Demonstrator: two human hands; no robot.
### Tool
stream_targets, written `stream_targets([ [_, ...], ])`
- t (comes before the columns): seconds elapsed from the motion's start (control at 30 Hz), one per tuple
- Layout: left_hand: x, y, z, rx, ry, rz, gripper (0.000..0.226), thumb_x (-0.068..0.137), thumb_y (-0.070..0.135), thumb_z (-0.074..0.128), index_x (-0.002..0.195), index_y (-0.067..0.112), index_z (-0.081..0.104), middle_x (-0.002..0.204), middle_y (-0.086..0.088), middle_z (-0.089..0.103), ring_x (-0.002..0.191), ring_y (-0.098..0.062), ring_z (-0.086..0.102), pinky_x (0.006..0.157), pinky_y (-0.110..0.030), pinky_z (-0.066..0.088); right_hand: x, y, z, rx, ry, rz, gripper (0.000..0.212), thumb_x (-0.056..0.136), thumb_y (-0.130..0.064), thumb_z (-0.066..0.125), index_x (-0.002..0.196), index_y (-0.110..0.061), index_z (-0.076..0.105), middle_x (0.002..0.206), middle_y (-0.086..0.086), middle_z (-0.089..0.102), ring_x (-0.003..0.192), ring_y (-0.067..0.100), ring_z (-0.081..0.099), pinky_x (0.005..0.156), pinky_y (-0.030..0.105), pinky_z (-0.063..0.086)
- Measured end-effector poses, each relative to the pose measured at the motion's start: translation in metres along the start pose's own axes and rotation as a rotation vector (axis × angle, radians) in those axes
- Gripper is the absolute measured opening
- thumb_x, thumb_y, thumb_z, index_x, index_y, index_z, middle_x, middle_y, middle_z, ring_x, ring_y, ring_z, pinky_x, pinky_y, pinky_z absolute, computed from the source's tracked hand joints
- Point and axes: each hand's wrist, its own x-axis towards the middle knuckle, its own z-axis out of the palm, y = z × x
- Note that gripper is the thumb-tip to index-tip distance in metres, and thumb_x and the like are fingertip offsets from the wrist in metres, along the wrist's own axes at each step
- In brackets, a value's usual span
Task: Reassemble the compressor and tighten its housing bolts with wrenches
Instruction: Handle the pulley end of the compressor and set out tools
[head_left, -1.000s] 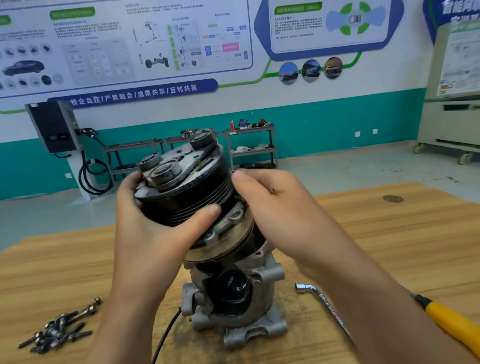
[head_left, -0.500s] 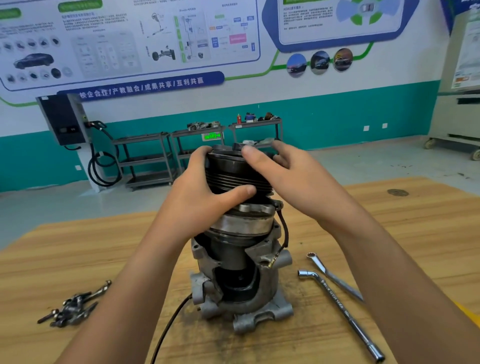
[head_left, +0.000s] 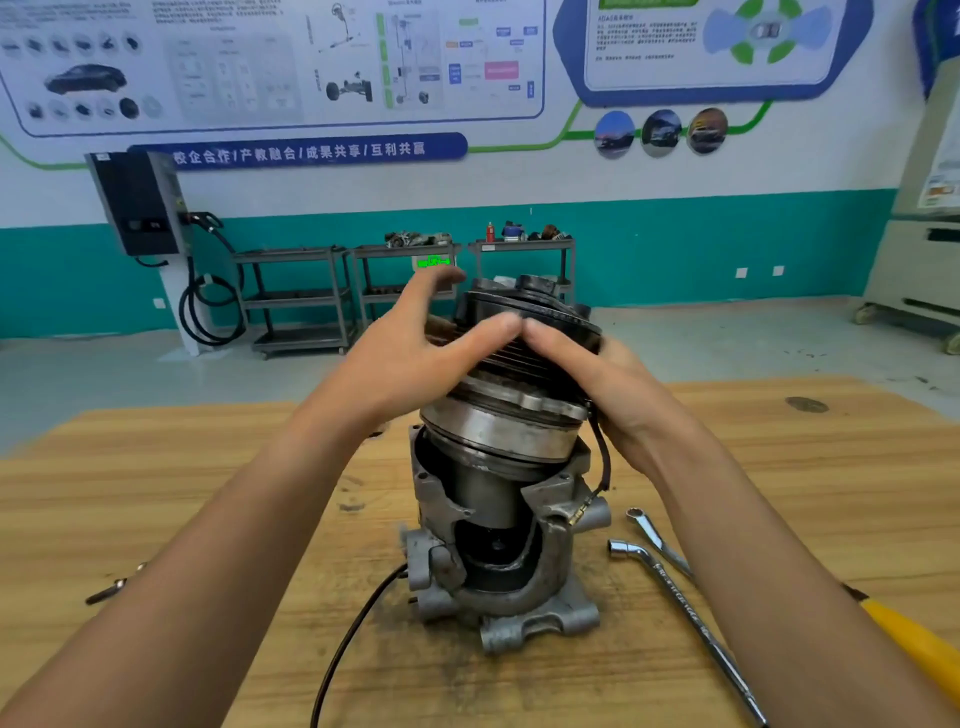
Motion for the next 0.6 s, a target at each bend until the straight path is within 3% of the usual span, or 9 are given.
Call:
stream_targets([
  [0.1,0.011,-0.005,0.002,-0.115,-0.058,-0.082,0.113,0.046,0.085,0.049,0.144,0.038,0.022,0.133,0.005,0.048,0.116,-0.01,0.047,0.088,-0.027,0.036,-0.001,0.002,0.004,0.068,0.012,-0.028,0.06,0.044,-0.053,0.076,0.095,-0.021,0.069,0.094,-0.003,0.074,0.089,0.012,0.07,0.078,0.027,0.054],
  [0.17,0.015,-0.009,0.008,-0.185,-0.112,-0.075,0.105,0.054,0.082,0.06,0.143,0.032,0.032,0.139,0.008,0.046,0.117,-0.004,0.046,0.087,-0.023,0.038,-0.002,0.002,0.006,0.09,0.018,-0.061,0.056,0.047,-0.049,0.075,0.094,-0.02,0.069,0.092,-0.003,0.074,0.087,0.012,0.07,0.071,0.023,0.055],
  [0.33,0.006,-0.018,0.014,-0.347,-0.019,-0.007,0.093,0.055,0.068,0.062,0.138,0.03,0.043,0.117,0.02,0.058,0.105,0.005,0.056,0.08,-0.015,0.045,-0.006,0.002,0.01,0.122,0.021,-0.169,0.039,0.051,-0.037,0.083,0.086,-0.024,0.072,0.089,-0.004,0.074,0.083,0.01,0.071,0.063,0.017,0.053],
  [0.47,-0.009,-0.025,0.019,-0.45,0.078,0.051,0.055,0.068,0.048,0.06,0.121,0.042,0.046,0.087,0.036,0.064,0.086,0.018,0.058,0.065,-0.004,0.045,-0.007,0.002,0.014,0.074,0.051,-0.214,0.067,0.044,-0.036,0.086,0.105,-0.018,0.064,0.095,-0.004,0.073,0.088,0.011,0.07,0.068,0.02,0.054],
  [0.6,-0.016,-0.027,0.02,-0.506,0.12,0.087,0.046,0.071,0.038,0.059,0.115,0.042,0.045,0.088,0.037,0.064,0.089,0.013,0.061,0.068,-0.007,0.047,-0.01,0.003,0.017,0.054,0.072,-0.261,0.08,0.04,-0.043,0.081,0.113,-0.014,0.061,0.101,-0.004,0.072,0.092,0.01,0.069,0.072,0.022,0.054],
])
